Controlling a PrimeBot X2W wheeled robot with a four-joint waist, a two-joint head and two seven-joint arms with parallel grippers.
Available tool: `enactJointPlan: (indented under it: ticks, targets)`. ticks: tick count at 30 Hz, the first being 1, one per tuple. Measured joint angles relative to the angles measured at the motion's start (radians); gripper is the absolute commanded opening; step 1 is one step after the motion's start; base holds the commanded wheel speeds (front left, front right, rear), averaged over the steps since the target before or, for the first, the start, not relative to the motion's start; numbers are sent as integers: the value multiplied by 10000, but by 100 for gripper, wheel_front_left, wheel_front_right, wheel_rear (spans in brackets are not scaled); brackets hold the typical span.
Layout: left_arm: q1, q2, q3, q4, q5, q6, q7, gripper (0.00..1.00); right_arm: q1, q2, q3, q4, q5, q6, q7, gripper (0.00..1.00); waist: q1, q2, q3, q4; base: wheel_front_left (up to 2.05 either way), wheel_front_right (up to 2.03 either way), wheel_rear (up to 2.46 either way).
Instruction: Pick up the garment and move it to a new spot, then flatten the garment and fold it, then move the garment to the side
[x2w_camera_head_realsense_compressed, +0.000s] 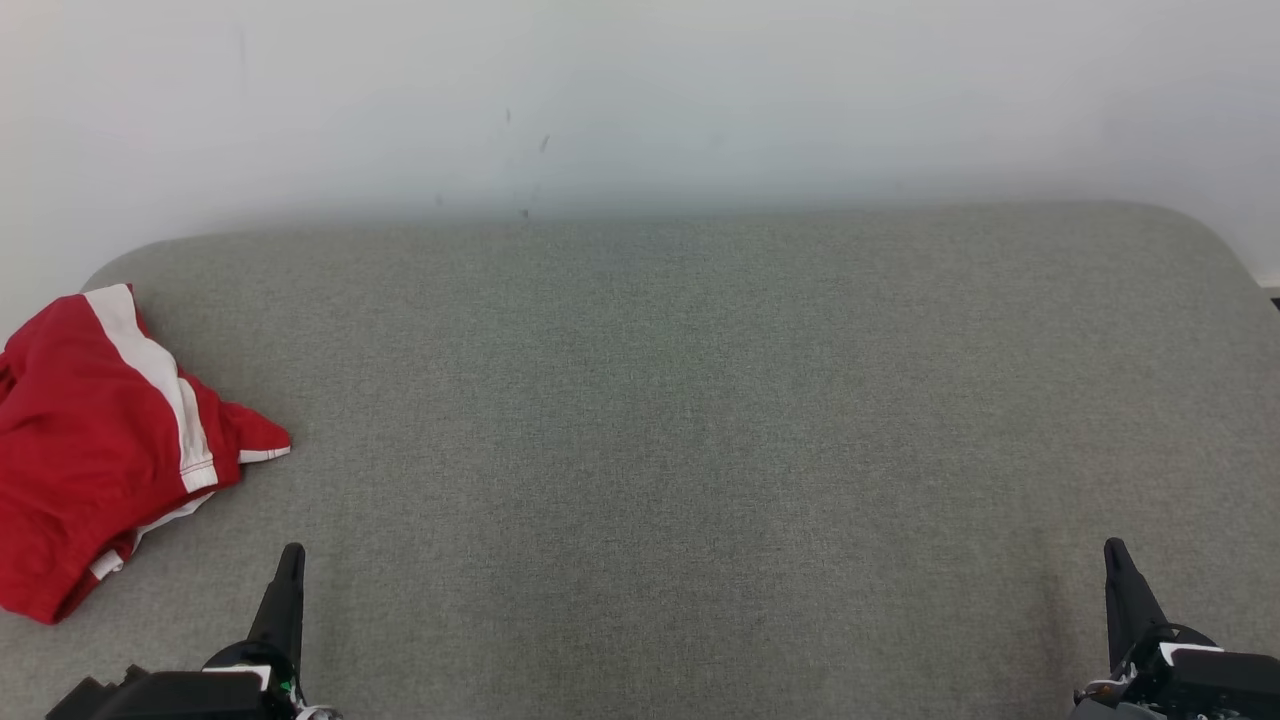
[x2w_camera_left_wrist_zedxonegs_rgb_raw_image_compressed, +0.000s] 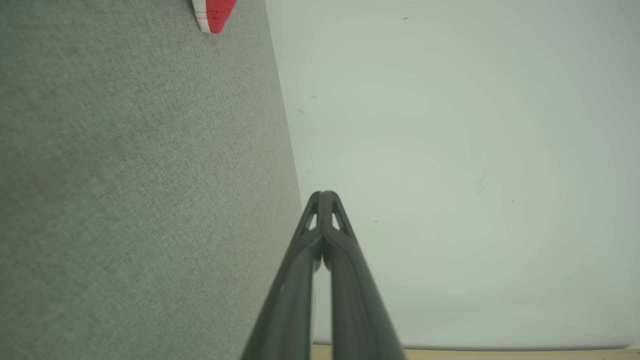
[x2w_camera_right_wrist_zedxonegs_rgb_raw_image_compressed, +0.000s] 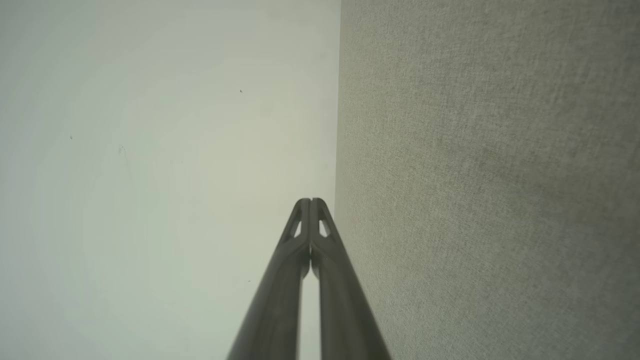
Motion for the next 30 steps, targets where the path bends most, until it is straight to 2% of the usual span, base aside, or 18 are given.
enactJointPlan:
  ticks: [30]
  targets:
    - [0, 0, 6, 0, 0, 0, 10, 0, 0, 0, 0, 0, 0, 0, 0, 0, 0, 1, 0, 0, 0, 0, 0]
